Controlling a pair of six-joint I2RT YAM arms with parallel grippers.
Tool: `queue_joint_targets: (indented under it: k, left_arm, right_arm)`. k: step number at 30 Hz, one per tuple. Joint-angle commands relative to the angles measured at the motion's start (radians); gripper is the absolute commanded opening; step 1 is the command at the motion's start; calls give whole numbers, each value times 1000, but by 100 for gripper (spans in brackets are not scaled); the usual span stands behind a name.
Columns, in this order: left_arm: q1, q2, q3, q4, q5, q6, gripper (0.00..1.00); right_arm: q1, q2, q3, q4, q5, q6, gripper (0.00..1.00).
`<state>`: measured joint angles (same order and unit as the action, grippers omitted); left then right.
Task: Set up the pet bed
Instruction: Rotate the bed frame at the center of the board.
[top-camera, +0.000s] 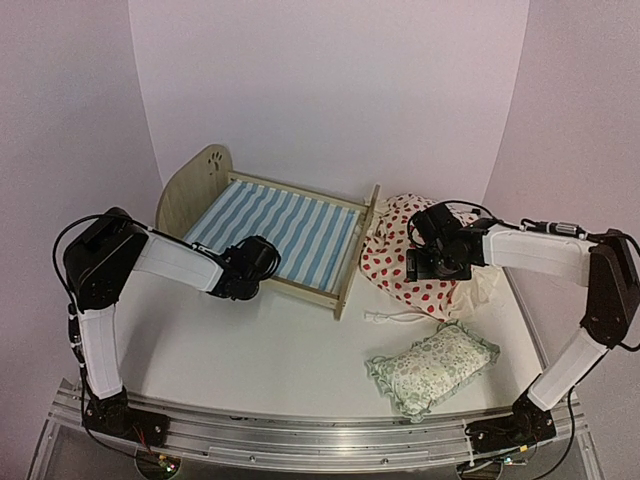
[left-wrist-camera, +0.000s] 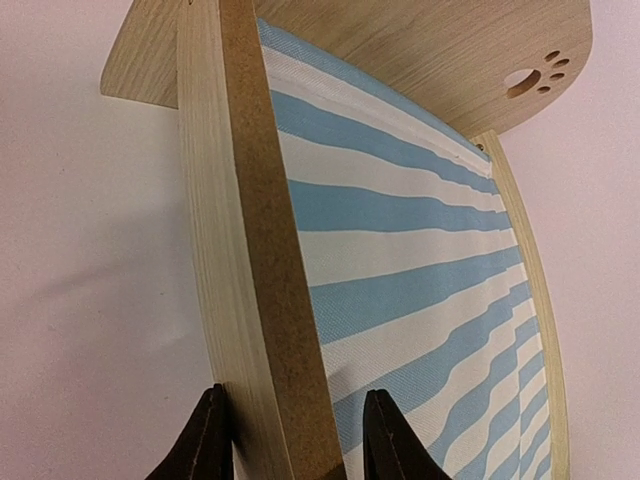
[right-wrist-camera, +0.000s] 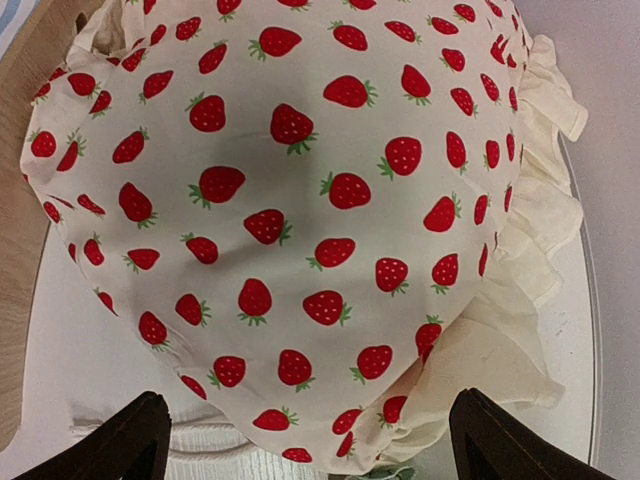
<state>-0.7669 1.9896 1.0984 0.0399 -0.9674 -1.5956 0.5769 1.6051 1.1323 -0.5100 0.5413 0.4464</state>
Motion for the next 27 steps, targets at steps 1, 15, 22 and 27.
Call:
queue_joint_targets:
  k: [1, 15, 22, 27]
  left_arm:
    - [-255, 174, 81, 440, 1060, 295, 5]
    - [-255, -72, -146, 423, 885, 470, 84]
    - [-255, -169, -167, 346, 783, 541, 88]
    - [-256, -250, -151, 239, 712, 642, 87]
  right_arm:
    - [-23, -12, 10, -33, 66, -7, 98]
    - [-282, 93, 117, -74, -178, 29, 98]
    - [-354, 88, 147, -74, -258, 39, 98]
    - [-354, 64, 138, -70, -336, 67, 98]
